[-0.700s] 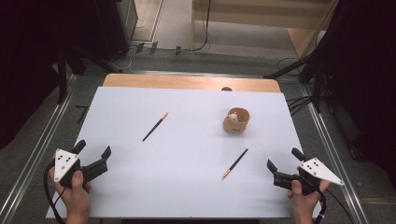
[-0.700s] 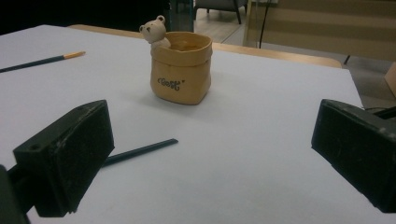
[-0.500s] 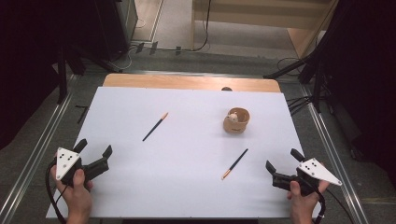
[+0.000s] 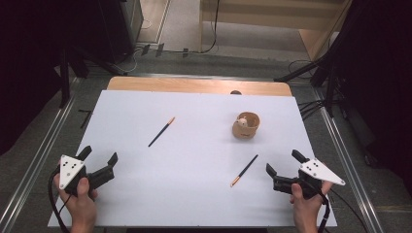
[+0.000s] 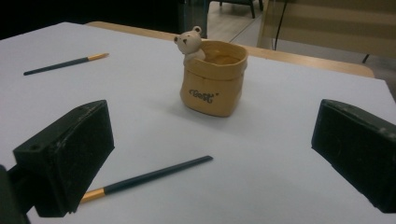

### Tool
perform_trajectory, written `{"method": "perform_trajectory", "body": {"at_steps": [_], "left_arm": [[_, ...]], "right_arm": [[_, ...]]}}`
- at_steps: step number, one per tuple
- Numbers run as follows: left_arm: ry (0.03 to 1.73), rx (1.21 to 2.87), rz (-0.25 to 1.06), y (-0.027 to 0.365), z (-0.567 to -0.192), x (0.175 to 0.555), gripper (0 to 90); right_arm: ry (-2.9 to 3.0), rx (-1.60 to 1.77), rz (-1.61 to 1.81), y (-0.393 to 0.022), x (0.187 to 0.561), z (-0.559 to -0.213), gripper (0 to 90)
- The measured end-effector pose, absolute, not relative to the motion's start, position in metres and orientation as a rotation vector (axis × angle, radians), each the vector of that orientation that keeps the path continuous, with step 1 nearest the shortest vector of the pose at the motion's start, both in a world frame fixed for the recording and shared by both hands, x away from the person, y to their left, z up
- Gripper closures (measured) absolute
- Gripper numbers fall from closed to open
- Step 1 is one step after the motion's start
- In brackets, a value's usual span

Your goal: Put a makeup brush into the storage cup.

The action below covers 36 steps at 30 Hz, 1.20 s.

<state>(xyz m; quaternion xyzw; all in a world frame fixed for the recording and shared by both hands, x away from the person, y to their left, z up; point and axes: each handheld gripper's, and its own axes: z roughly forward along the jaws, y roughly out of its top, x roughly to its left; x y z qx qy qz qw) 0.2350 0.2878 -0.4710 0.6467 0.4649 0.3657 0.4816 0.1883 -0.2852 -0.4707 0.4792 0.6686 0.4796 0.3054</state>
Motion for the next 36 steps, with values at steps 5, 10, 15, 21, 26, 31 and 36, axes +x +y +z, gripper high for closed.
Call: {"method": "perform_trajectory", "body": {"at_steps": [5, 10, 15, 21, 26, 31, 36], "left_arm": [[1.121, 1.589, 0.889, 0.284, -0.471, 0.233, 14.0], [1.115, 1.595, 0.888, 0.282, -0.471, 0.233, 14.0], [1.110, 1.599, 0.893, 0.281, -0.471, 0.232, 13.6], [1.101, 1.589, 0.878, 0.280, -0.469, 0.231, 11.5], [1.102, 1.588, 0.872, 0.280, -0.470, 0.232, 11.5], [1.094, 1.595, 0.876, 0.280, -0.469, 0.232, 11.5], [1.097, 1.601, 0.877, 0.280, -0.470, 0.232, 11.5]], "right_arm": [[1.808, 1.248, 1.290, -0.270, 0.199, -0.467, 0.0], [1.835, 1.243, 1.292, -0.258, 0.207, -0.464, 0.0], [1.862, 1.255, 1.285, -0.246, 0.220, -0.459, 0.0], [1.897, 1.283, 1.242, -0.232, 0.236, -0.452, 0.0], [1.966, 1.368, 1.110, -0.222, 0.247, -0.444, 0.0], [2.108, 1.523, 0.921, -0.214, 0.261, -0.448, 0.0], [2.212, 1.622, 0.757, -0.208, 0.272, -0.457, 0.0]]}}
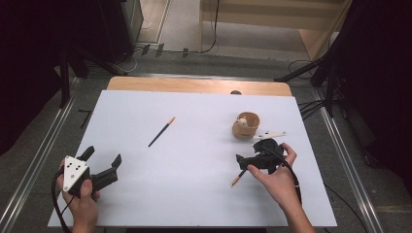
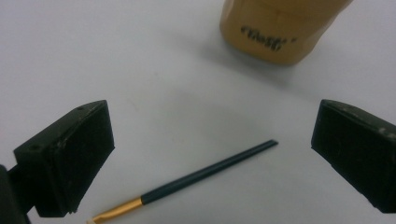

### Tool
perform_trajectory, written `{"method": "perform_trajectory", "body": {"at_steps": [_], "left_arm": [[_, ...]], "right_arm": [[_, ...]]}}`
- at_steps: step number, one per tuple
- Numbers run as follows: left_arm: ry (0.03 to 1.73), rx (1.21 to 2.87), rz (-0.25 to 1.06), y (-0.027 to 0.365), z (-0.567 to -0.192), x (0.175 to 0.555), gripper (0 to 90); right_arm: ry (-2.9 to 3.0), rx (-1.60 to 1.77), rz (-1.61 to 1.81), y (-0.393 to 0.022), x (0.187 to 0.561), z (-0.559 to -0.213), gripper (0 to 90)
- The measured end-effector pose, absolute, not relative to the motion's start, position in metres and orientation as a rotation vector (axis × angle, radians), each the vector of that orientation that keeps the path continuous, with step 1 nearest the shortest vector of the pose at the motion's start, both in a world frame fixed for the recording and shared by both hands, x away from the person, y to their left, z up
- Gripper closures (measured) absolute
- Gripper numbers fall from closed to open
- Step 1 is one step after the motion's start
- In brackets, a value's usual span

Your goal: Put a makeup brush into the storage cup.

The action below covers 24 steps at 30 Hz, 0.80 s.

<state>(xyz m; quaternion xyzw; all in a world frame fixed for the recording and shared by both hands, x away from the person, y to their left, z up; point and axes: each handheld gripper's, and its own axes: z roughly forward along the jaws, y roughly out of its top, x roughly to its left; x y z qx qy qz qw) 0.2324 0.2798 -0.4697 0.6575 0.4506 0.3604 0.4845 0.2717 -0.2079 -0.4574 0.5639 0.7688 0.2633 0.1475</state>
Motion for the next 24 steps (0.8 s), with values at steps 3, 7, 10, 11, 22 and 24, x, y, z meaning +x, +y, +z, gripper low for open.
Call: {"method": "perform_trajectory", "body": {"at_steps": [3, 7, 10, 11, 22, 24], "left_arm": [[1.098, 1.602, 0.877, 0.279, -0.470, 0.233, 11.5], [1.098, 1.606, 0.876, 0.279, -0.470, 0.233, 11.6], [1.096, 1.608, 0.879, 0.279, -0.470, 0.233, 11.7], [1.096, 1.608, 0.880, 0.278, -0.470, 0.233, 11.7], [1.101, 1.619, 0.882, 0.279, -0.470, 0.234, 12.1], [1.102, 1.617, 0.881, 0.279, -0.471, 0.234, 12.2]], "right_arm": [[2.270, 1.684, 0.665, -0.204, 0.277, -0.465, 0.0], [2.308, 1.770, 0.552, -0.201, 0.282, -0.473, 0.0], [2.324, 1.822, 0.467, -0.198, 0.285, -0.478, 0.0], [2.326, 1.833, 0.451, -0.197, 0.285, -0.479, 0.2], [2.366, 1.859, 0.299, -0.191, 0.290, -0.490, 10.1], [2.356, 1.880, 0.270, -0.190, 0.291, -0.492, 10.3]]}}
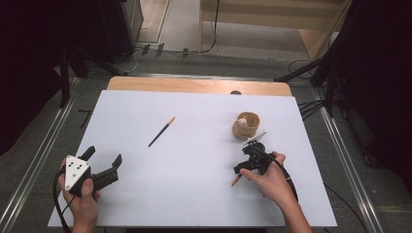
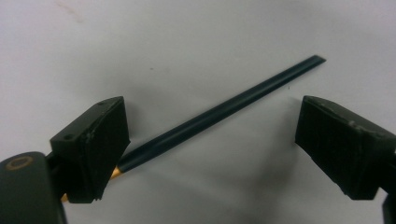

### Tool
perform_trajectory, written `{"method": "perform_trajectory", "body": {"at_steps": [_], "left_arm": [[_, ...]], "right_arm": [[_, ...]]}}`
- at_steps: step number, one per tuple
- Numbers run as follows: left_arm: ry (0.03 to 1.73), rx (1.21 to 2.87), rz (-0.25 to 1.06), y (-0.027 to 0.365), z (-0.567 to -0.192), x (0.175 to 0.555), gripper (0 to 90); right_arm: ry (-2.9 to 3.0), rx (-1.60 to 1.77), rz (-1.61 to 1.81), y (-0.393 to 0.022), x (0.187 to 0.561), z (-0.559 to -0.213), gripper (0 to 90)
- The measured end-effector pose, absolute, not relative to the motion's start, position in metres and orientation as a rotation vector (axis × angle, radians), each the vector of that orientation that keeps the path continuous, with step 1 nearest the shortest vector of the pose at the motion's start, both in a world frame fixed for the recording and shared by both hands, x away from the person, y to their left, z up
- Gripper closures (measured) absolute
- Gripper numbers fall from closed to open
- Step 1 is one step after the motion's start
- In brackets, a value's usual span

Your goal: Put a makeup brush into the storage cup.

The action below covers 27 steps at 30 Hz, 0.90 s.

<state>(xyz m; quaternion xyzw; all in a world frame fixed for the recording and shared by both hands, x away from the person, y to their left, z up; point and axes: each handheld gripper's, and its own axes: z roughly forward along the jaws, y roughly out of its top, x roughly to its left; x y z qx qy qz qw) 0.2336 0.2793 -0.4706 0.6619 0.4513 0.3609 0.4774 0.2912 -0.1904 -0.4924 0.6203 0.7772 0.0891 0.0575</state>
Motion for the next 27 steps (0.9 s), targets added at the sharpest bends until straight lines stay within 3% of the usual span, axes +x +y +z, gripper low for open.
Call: {"method": "perform_trajectory", "body": {"at_steps": [12, 16, 17, 19, 23, 27], "left_arm": [[1.097, 1.630, 0.877, 0.276, -0.472, 0.234, 13.7], [1.077, 1.648, 0.895, 0.272, -0.471, 0.234, 14.2], [1.057, 1.668, 0.904, 0.269, -0.470, 0.233, 14.6], [1.044, 1.675, 0.899, 0.267, -0.470, 0.232, 14.6], [1.012, 1.686, 0.873, 0.259, -0.466, 0.231, 14.9], [0.997, 1.689, 0.846, 0.253, -0.461, 0.232, 16.5]], "right_arm": [[2.320, 1.956, 0.217, -0.186, 0.297, -0.492, 10.3], [2.309, 1.978, 0.214, -0.186, 0.297, -0.491, 14.1], [2.304, 1.988, 0.203, -0.187, 0.298, -0.489, 20.5], [2.301, 1.997, 0.198, -0.186, 0.298, -0.488, 25.3], [2.299, 2.014, 0.195, -0.191, 0.300, -0.481, 63.9], [2.299, 2.048, 0.218, -0.201, 0.302, -0.481, 85.1]]}}
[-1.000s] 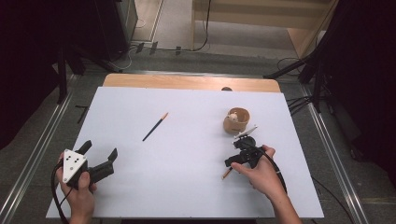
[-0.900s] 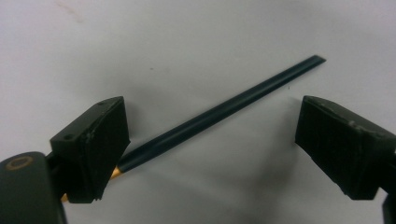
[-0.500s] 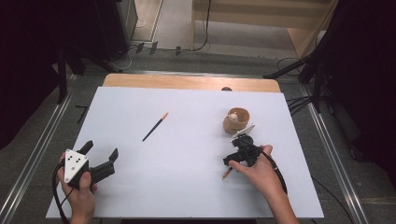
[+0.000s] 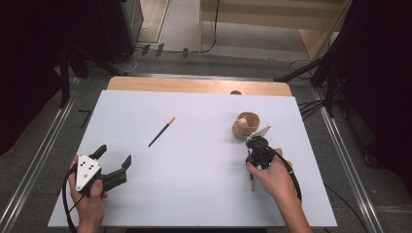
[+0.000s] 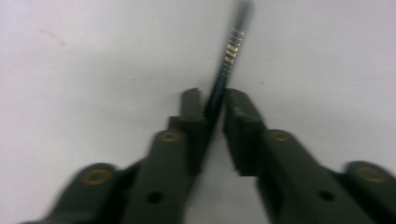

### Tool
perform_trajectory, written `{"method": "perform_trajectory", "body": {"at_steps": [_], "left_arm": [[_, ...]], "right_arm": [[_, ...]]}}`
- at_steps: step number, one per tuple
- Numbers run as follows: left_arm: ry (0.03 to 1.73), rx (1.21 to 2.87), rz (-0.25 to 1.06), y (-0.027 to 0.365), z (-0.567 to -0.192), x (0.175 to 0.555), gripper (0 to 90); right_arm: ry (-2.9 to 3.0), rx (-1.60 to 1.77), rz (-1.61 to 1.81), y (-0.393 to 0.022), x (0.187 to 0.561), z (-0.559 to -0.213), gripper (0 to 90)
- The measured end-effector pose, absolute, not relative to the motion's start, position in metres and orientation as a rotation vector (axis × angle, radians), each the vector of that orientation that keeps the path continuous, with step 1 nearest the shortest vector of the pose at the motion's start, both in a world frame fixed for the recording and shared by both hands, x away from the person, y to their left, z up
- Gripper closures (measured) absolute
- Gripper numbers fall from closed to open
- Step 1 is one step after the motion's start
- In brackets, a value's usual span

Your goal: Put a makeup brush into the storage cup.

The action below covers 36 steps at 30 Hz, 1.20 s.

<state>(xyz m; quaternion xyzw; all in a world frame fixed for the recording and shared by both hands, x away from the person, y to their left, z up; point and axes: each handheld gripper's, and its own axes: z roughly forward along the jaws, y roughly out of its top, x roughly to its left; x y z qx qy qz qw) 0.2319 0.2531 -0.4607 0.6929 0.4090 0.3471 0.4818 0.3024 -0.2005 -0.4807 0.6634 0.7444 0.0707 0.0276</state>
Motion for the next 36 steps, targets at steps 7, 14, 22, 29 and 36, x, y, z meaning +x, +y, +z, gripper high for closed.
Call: {"method": "perform_trajectory", "body": {"at_steps": [7, 14, 22, 29, 36], "left_arm": [[0.962, 1.706, 0.765, 0.238, -0.451, 0.240, 21.6], [0.936, 1.729, 0.704, 0.218, -0.449, 0.250, 21.2], [0.870, 1.758, 0.599, 0.202, -0.445, 0.265, 20.2], [0.865, 1.770, 0.551, 0.190, -0.442, 0.274, 19.8], [0.831, 1.741, 0.473, 0.178, -0.438, 0.282, 18.8]], "right_arm": [[2.326, 2.056, 0.288, -0.208, 0.302, -0.481, 85.4], [2.333, 1.993, 0.417, -0.206, 0.293, -0.473, 85.3], [2.243, 1.789, 0.683, -0.201, 0.281, -0.456, 85.3], [2.062, 1.571, 0.891, -0.197, 0.268, -0.448, 85.3], [1.958, 1.429, 1.065, -0.193, 0.258, -0.441, 85.3]]}}
